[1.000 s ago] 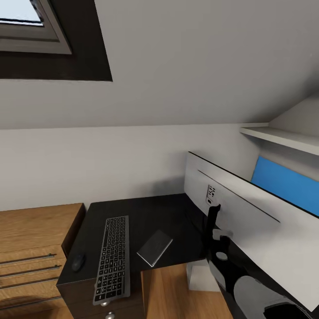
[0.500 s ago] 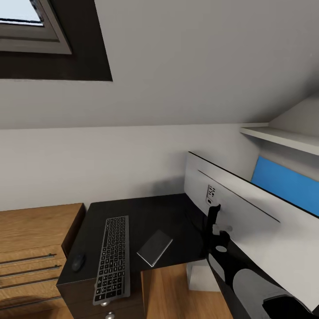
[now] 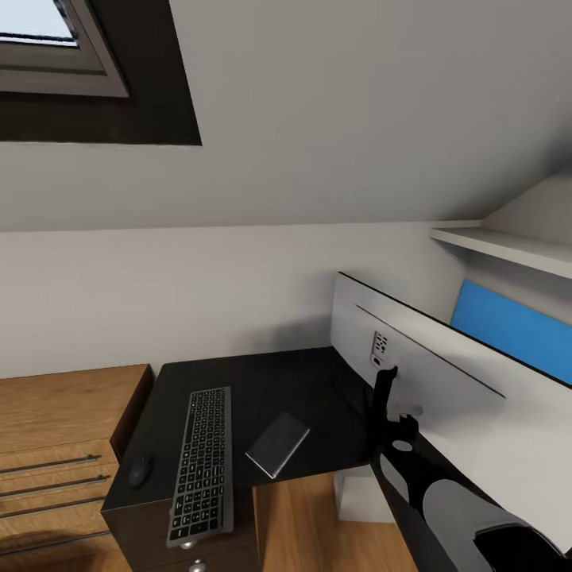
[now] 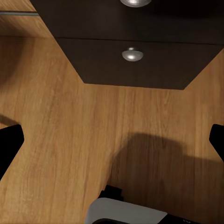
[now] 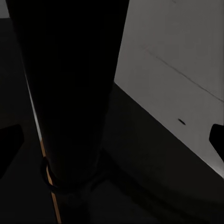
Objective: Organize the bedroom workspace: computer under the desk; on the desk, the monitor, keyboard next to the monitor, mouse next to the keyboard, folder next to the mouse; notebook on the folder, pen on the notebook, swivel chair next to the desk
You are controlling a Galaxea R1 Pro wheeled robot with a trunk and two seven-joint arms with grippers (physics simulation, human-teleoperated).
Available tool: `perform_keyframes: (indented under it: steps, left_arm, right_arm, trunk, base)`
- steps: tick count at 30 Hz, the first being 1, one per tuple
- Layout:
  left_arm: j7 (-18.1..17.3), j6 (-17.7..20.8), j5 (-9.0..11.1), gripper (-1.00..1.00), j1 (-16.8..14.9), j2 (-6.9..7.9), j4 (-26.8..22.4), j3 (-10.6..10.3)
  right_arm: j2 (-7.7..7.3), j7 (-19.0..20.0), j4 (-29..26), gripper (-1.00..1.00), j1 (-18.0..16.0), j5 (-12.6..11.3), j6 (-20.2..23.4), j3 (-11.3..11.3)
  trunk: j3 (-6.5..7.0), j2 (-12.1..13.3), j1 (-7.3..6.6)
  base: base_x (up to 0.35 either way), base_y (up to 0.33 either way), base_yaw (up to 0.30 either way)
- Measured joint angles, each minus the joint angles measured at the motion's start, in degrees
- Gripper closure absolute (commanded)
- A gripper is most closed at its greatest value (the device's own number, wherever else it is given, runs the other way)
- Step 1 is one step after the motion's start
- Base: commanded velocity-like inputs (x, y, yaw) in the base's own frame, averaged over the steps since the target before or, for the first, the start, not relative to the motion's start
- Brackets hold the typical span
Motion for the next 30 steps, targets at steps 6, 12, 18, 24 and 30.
perform_keyframes:
  steps: [6, 12, 18, 24, 30]
  left_arm:
    - [0.01, -0.01, 0.0, -1.0, 0.04, 0.0, -0.01, 0.0]
    - [-0.03, -0.02, -0.03, -1.0, 0.02, 0.0, -0.02, 0.0]
    - [-0.07, -0.04, -0.07, -1.0, 0.0, 0.0, -0.02, 0.0]
    - [-0.07, -0.02, -0.05, -1.0, 0.02, 0.0, -0.02, 0.0]
    - [-0.07, -0.07, -0.02, -1.0, -0.01, 0.0, -0.02, 0.0]
  right_arm:
    - [0.07, 0.01, 0.13, -1.0, -0.01, 0.0, -0.04, 0.06]
    - [0.07, 0.04, 0.16, -1.0, 0.0, 0.0, -0.08, 0.14]
    - [0.04, 0.02, 0.16, -1.0, 0.0, 0.0, -0.22, 0.13]
    - [0.02, 0.02, 0.16, -1.0, -0.02, 0.0, -0.28, 0.08]
    - [0.03, 0.03, 0.16, -1.0, -0.02, 0.0, -0.3, 0.07]
  trunk:
    - [0.0, 0.0, 0.0]
    - [0.0, 0.0, -0.01]
    - [0.0, 0.0, 0.0]
    - [0.0, 0.0, 0.0]
    - [0.0, -0.01, -0.02]
  base:
    - [0.0, 0.0, 0.0]
    - [0.029, 0.041, 0.0]
    - [0.016, 0.017, 0.0]
    - [0.002, 0.002, 0.0]
    - [0.075, 0.044, 0.0]
